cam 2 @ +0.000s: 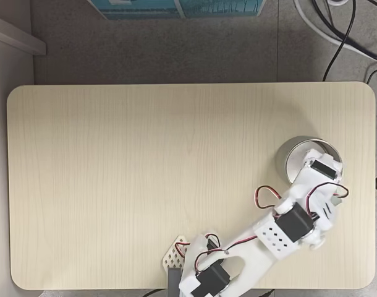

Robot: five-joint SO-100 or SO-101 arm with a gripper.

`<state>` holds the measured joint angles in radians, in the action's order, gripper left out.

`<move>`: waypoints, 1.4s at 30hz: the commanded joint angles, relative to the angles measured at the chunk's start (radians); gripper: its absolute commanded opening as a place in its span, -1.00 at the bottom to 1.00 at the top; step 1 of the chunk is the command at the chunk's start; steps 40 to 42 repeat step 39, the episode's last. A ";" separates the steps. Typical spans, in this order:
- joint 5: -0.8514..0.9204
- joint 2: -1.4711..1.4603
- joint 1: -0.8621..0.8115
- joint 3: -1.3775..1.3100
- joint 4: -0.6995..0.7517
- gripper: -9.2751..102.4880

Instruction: Grasp a dressing and put it in the cup.

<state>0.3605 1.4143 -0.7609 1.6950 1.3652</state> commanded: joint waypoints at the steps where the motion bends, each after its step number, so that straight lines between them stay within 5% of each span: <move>1: 0.012 -0.038 -0.005 -0.023 -0.032 -0.84; 9: 0.028 -0.112 -0.011 -0.081 -0.071 -0.43; 42: -0.032 -0.109 0.054 -0.222 -0.238 -0.42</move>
